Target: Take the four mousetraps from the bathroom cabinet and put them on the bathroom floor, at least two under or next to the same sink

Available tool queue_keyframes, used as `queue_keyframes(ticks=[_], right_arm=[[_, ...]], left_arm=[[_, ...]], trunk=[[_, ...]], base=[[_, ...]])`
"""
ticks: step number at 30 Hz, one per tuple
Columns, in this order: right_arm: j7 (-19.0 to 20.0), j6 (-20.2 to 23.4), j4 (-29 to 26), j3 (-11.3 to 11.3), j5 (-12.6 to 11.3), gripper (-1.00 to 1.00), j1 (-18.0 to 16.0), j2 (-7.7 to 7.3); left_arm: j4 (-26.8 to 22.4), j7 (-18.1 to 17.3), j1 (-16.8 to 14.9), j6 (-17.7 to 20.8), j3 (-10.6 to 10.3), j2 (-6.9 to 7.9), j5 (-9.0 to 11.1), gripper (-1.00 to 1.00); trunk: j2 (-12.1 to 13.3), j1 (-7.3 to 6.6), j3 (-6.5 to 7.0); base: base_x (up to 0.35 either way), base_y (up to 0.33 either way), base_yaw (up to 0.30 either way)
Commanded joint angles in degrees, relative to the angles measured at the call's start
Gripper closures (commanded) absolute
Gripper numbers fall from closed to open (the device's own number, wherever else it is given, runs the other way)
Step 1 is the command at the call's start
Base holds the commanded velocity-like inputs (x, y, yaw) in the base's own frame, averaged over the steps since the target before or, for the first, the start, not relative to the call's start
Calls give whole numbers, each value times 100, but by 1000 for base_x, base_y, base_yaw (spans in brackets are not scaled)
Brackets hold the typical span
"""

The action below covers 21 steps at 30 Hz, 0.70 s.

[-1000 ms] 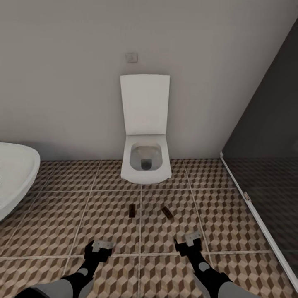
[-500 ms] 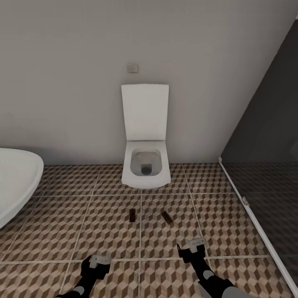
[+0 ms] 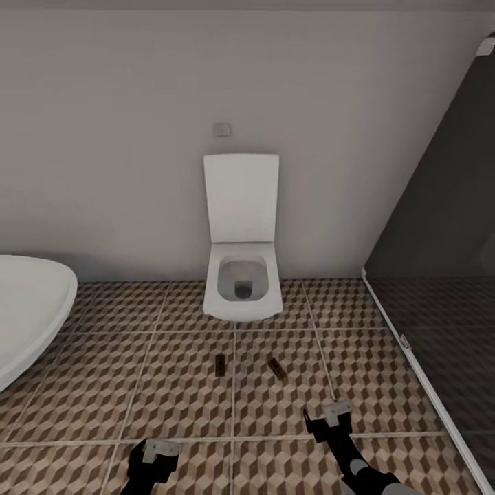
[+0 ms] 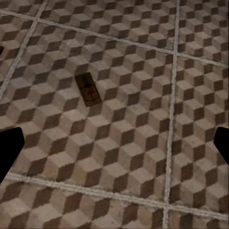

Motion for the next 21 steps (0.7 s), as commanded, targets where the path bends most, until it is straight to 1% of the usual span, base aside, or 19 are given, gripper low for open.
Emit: queue_keyframes(ticks=[1,5,11,21], right_arm=[[-60,-37,15,33,44,-100,10,-2],[-60,-160,39,33,39,-100,89,-9],[-60,-225,51,33,37,-100,155,-8],[-60,-243,54,33,37,-100,282,12]], left_arm=[[18,13,22,-63,-48,8,35,-100],[20,27,143,-249,-45,80,41,-100],[23,41,268,-489,-45,185,53,-100],[23,45,340,-557,-48,234,57,-100]], trunk=[[40,-23,24],[200,-111,134],[441,-243,297],[842,-462,570]], base=[[0,0,0],[0,0,0],[0,0,0],[0,0,0]])
